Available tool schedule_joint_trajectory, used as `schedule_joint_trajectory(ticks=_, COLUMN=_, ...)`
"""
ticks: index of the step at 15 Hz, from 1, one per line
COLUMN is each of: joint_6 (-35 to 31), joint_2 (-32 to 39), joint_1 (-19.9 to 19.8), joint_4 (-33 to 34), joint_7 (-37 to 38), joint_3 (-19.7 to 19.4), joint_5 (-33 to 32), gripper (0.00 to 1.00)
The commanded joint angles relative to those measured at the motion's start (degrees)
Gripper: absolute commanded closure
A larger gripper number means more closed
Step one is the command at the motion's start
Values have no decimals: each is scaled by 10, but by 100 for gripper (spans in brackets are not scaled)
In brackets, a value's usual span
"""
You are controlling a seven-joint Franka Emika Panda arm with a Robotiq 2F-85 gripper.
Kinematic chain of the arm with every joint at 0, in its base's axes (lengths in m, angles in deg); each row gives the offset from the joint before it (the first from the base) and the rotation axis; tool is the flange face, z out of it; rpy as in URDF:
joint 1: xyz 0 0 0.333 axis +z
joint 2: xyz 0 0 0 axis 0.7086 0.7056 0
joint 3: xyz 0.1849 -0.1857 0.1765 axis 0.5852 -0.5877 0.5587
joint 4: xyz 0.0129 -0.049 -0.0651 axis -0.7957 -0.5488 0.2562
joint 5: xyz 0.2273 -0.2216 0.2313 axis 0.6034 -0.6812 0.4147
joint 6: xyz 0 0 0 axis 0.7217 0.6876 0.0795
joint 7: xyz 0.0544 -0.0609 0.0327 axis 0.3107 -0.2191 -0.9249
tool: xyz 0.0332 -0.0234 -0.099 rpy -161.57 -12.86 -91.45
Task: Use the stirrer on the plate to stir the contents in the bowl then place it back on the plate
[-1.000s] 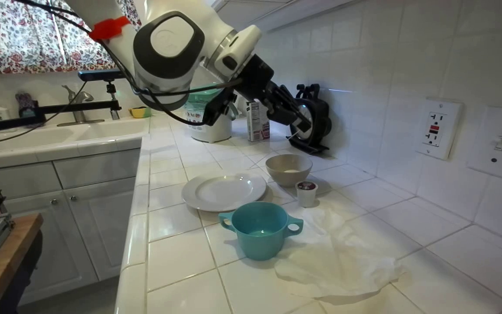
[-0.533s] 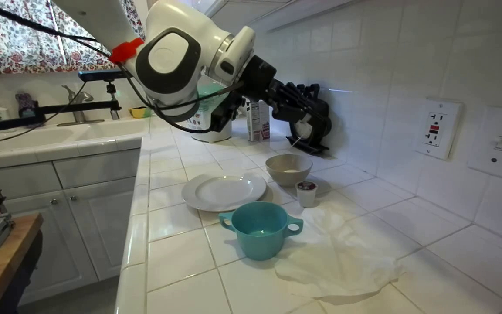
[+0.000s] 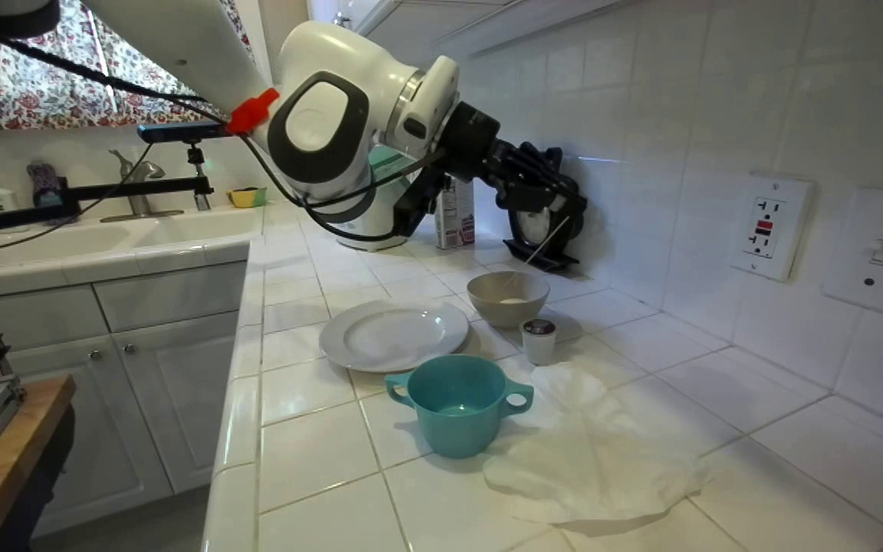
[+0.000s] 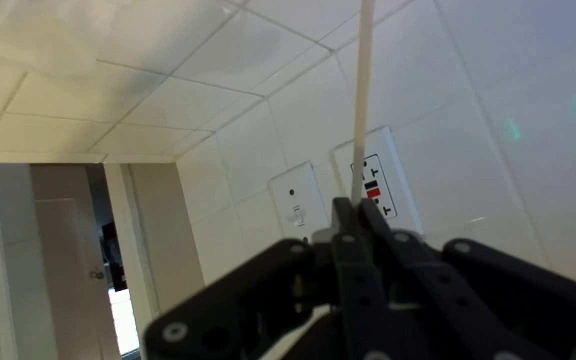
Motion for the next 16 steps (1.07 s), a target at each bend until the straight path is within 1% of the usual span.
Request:
schedule_joint_trajectory(ticks=1, joint_6=12, joint_2=41, joint_1=5, joint_4=26, joint_7=15, joint_3=-16, joint_5=18, gripper=99)
schedule_joint_trajectory(ticks=3, joint_6=17, joint_2=62, joint_1=4, joint_4=35, joint_7=24, joint_3=-18, joint_5=20, gripper=99)
schedule_joint_trajectory(ticks=4, joint_6=16, joint_2=74, joint_1=1, joint_4=44, joint_7=-8, joint_3=-10, joint_5=61, gripper=99)
schedule_joint_trajectory(ticks=5, joint_6=17, joint_2=89, joint_1=7, joint_4=43, joint_7=32, joint_3=-22, joint_5=37, gripper=99)
schedule_joint_trajectory(ticks=6, joint_6=17, joint_2=100, joint_1=7, joint_4=47, joint_7=34, joint_3=-21, joint_5=43, gripper=99)
schedule_joint_trajectory(ticks=7, joint_6=16, joint_2=107, joint_1=5, joint_4=55, joint_7=7, joint_3=-13, joint_5=77, gripper=99)
schedule_joint_trajectory(ticks=8, joint_6=17, joint_2=121, joint_1=11, joint_4=56, joint_7=43, joint_3=-23, joint_5=54, gripper=99)
schedule_joint_trajectory(ticks=9, joint_6=18, joint_2=132, joint_1=13, joint_4=60, joint_7=45, joint_3=-25, joint_5=60, gripper=99)
schedule_joint_trajectory(ticks=10, joint_6=17, joint_2=137, joint_1=11, joint_4=67, joint_7=19, joint_3=-19, joint_5=89, gripper=99)
schedule_joint_trajectory(ticks=11, joint_6=18, joint_2=147, joint_1=16, joint_4=67, joint_7=51, joint_3=-28, joint_5=69, gripper=99)
schedule_joint_trajectory(ticks=15, joint_6=18, joint_2=181, joint_1=22, joint_4=81, joint_7=67, joint_3=-41, joint_5=75, gripper=99)
schedule_joint_trajectory(ticks=16, joint_6=15, joint_2=186, joint_1=20, joint_4=89, joint_7=43, joint_3=-37, joint_5=103, gripper=99)
